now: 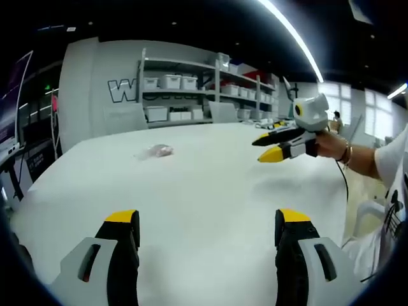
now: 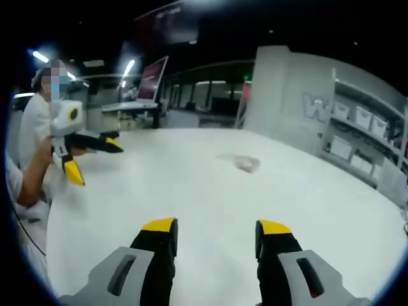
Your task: Open the resealable bag by pulling the two sides of the seal apart until the entire bag opening is separated and visibly accessible.
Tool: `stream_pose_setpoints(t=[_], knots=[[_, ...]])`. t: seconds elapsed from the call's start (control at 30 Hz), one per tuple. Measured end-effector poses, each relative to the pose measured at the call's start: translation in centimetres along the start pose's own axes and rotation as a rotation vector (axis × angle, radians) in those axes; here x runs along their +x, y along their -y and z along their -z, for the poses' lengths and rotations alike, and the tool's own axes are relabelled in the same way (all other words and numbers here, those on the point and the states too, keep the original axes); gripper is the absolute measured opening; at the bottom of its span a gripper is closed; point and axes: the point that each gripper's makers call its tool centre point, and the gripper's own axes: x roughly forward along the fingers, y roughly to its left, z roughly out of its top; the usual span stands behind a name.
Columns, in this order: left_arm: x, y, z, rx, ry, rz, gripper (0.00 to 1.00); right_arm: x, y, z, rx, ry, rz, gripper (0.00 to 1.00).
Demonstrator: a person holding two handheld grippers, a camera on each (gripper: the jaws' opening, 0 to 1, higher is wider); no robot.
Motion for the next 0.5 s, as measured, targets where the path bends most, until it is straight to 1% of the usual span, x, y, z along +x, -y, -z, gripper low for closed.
stream_pose_setpoints(t=[0.13, 0.27, 0.3, 0.5], knots=[[-0.1, -0.2, 0.0, -0.003, 0.000, -0.002, 0.86, 0.8, 0.0, -0.3, -0.005, -0.003, -0.007, 0.47], [-0.1, -0.3, 0.1, -0.004, -0.002, -0.004, 0.86, 0.9, 0.0, -0.4, -0.008, -0.004, -0.009, 0.45], [-0.1, -0.3, 0.1, -0.003, -0.003, -0.004, 0.86, 1.6, 0.0, -1.0, -0.020, 0.001, -0.015, 0.45], [0.0, -0.1, 0.2, 0.000, -0.007, 0.001, 0.86, 2.6, 0.1, -1.6, -0.025, 0.019, -0.031, 0.42]])
